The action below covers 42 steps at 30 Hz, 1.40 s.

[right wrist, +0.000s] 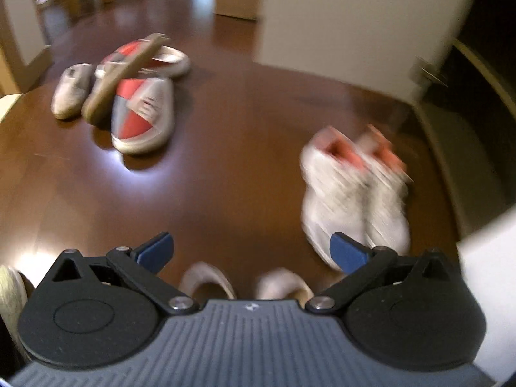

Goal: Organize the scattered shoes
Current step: 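Move both tools toward the beige quilted slippers, then grasp the beige quilted slipper by its heel with the right gripper, then carry the slipper beside the white sneakers, set it down, open right gripper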

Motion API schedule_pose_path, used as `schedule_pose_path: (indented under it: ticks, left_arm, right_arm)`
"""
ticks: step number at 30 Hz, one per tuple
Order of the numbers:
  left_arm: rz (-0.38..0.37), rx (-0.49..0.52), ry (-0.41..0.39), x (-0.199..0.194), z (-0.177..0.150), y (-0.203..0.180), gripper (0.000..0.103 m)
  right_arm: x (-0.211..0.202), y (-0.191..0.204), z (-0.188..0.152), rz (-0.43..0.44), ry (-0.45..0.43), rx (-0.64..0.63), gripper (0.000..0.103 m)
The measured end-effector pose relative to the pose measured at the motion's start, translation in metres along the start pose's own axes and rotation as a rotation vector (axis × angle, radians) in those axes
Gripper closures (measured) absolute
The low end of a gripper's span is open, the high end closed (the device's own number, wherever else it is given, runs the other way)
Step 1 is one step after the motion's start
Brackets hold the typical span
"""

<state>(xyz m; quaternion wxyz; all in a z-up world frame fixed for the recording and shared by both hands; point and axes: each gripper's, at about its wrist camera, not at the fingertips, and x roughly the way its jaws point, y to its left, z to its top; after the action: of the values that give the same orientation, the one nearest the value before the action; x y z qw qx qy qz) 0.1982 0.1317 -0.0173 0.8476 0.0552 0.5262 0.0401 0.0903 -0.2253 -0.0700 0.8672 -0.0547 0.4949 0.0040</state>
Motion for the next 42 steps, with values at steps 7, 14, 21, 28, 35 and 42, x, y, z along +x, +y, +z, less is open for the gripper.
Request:
schedule_pose_path:
  ticks: [7,14,21,28,35,42]
  left_arm:
    - [-0.028,-0.18,0.097,0.074,-0.015,0.039,0.001]
    - [0.006,-0.185,0.098,0.083,-0.028,0.062,0.001]
    - [0.015,-0.208,0.133,0.097,-0.034,0.082,0.001]
    - [0.025,-0.189,0.177,0.108,-0.049,0.086,0.001]
    - [-0.016,-0.191,0.148,0.096,-0.054,0.074,0.001]
    - [-0.092,-0.105,0.089,0.074,-0.05,0.034,0.001]
  right_arm:
    - [0.099,0.086,0.049,0.121,0.034,-0.157,0.001]
    - [0.164,0.146,0.122,0.251,-0.063,-0.127,0.001]
    - [0.225,0.189,0.202,0.435,0.02,0.222,0.007]
    - [0.287,0.224,0.198,0.368,0.027,0.44,0.02]
    - [0.261,0.186,0.181,0.532,-0.027,0.519,0.077]
    - [0.184,0.036,0.109,0.731,-0.078,0.69,0.081]
